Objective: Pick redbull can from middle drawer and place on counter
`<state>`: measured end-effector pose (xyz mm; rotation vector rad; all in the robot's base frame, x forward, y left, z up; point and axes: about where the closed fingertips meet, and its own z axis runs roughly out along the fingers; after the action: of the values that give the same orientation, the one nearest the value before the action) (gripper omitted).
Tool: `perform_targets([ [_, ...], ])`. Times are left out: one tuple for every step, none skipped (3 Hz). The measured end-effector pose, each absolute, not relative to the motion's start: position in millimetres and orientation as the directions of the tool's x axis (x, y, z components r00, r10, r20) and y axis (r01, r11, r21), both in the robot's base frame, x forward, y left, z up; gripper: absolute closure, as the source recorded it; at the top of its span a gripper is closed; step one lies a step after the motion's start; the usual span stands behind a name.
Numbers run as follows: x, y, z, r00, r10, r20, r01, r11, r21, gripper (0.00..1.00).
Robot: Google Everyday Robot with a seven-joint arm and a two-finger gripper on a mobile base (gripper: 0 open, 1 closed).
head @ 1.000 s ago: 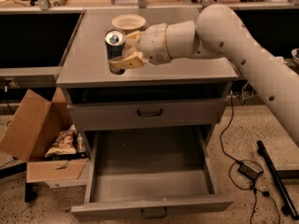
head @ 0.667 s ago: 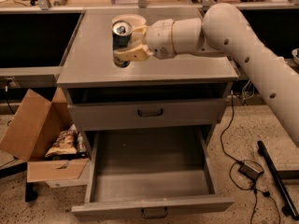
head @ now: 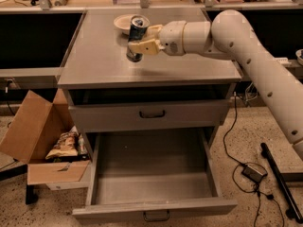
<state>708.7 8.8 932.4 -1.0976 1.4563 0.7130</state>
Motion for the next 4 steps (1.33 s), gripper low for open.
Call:
perform_targets([
  [736,-2,924,-0.040,-0.274,-0.961,-0.899,0.429,-0.085,1.00],
  [753,-8,913,-0.112,-0.320,-0.941,-0.890,0.454,-0.048,1.00],
  [763,-12,901,-0.154,-0.357,-0.921,-0.884,0.467,-0.033,1.00],
  [770,-14,891,-0.154,-0.383,-0.911,-0.882,0.469,-0.048,0.86],
])
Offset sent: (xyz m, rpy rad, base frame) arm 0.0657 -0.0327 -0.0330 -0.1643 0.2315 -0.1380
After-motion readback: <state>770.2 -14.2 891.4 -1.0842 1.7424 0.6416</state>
